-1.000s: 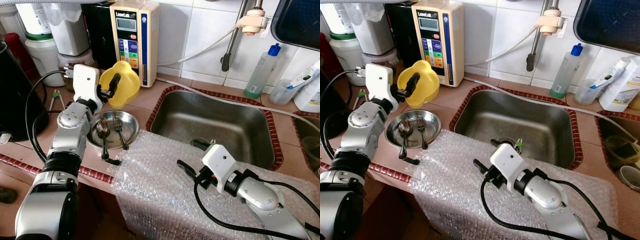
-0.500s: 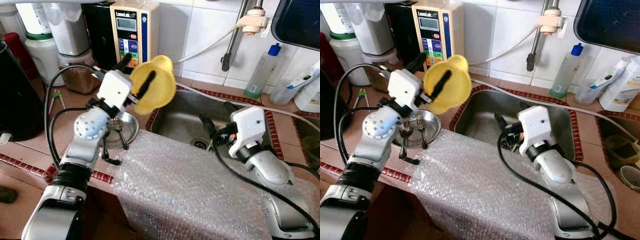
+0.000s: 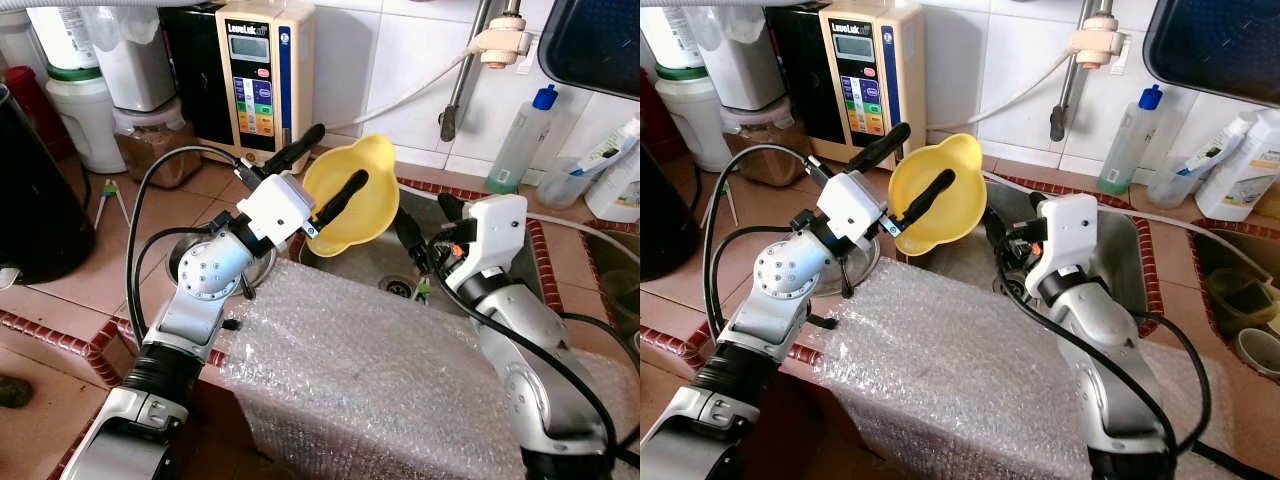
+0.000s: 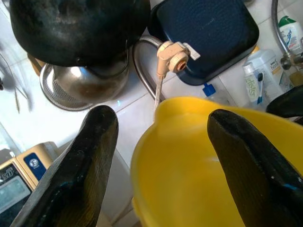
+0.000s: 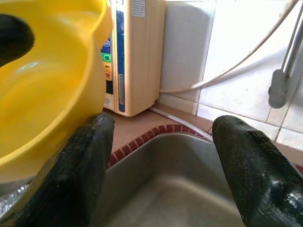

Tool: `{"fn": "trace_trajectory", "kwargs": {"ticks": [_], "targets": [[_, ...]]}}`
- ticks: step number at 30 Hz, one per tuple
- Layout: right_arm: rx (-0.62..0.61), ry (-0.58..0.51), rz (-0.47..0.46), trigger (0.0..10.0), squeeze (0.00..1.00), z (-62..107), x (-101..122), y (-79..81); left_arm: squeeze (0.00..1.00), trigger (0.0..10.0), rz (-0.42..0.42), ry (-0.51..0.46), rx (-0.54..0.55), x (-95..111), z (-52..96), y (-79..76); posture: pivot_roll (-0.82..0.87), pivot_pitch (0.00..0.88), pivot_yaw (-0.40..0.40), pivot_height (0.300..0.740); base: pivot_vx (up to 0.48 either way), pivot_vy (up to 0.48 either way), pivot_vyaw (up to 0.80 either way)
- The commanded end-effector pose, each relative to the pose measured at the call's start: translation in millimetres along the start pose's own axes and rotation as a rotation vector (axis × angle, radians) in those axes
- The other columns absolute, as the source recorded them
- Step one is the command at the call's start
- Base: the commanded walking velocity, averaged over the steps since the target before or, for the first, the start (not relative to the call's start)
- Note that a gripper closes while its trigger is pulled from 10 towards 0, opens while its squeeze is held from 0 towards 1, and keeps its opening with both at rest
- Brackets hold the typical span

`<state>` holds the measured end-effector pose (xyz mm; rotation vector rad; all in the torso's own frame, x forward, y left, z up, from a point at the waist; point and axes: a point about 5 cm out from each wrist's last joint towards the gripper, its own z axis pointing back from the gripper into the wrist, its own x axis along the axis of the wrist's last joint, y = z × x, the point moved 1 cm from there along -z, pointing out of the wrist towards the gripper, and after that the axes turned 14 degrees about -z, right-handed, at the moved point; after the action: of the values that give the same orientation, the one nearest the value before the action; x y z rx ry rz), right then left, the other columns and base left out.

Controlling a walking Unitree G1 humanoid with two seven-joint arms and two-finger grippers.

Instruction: Kitchen organization

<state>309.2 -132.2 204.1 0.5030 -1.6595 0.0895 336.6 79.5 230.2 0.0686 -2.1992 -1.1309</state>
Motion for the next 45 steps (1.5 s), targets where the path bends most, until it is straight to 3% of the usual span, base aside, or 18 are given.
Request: {"fn": "trace_trajectory", "kwargs": {"ticks": [1,5,11,23,29,31,34,37,42,45], "targets": [[0.012,0.003,-0.033,10.0,0.0,-8.2,1,2.6,0.0,0.0,-0.01,-0.048,-0.025,11,-4.9,-3.9,0.06,0.0,-0.006,0.74,0.0,0.0,0.0],[0.045,0.03,-0.053,10.0,0.0,-16.6,-3,9.1,0.0,0.0,-0.001,-0.04,-0.03,11,-3.6,-6.5,0.06,0.0,-0.01,0.74,0.0,0.0,0.0],[0.072,0.069,-0.041,10.0,0.0,-14.3,-12,13.5,0.0,0.0,0.009,-0.008,-0.022,7,-2.2,-6.4,0.06,0.0,-0.016,0.74,0.0,0.0,0.0],[-0.029,0.129,-0.018,10.0,0.0,18.7,-27,-4.7,0.0,0.0,0.059,0.191,-0.014,-27,9.6,-6.4,0.05,0.0,-0.013,0.74,0.0,0.0,0.0],[-0.059,0.158,-0.024,10.0,0.0,29.8,-31,-5.6,0.0,0.0,0.012,0.237,-0.035,-35,16.3,-5.1,0.05,0.0,-0.014,0.74,0.0,0.0,0.0],[-0.062,0.132,-0.038,10.0,0.0,27.6,-25,-3.1,0.0,0.0,-0.011,0.228,-0.042,-35,16.5,-4.7,0.05,0.0,-0.013,0.74,0.0,0.0,0.0],[-0.016,0.043,-0.133,10.0,0.0,17.5,-6,12.5,0.0,0.0,-0.002,0.227,-0.035,-35,15.9,-5.7,0.05,0.0,-0.011,0.74,0.0,0.0,0.0],[0.04,0.018,-0.179,10.0,0.0,12.3,-2,23.8,0.0,0.0,0.003,0.212,-0.043,-32,13.9,-9.3,0.05,0.0,-0.011,0.74,0.0,0.0,0.0],[0.046,0.037,-0.234,10.0,0.0,6.2,-6,28.0,0.0,0.0,0.011,0.19,-0.044,-28,11.2,-11.4,0.05,0.0,-0.009,0.74,0.0,0.0,0.0],[0.023,0.052,-0.287,10.0,0.0,-5.6,-10,27.6,0.0,0.0,0.026,0.135,-0.034,-19,8.3,-11.3,0.05,0.0,-0.011,0.74,0.0,0.0,0.0]]}}
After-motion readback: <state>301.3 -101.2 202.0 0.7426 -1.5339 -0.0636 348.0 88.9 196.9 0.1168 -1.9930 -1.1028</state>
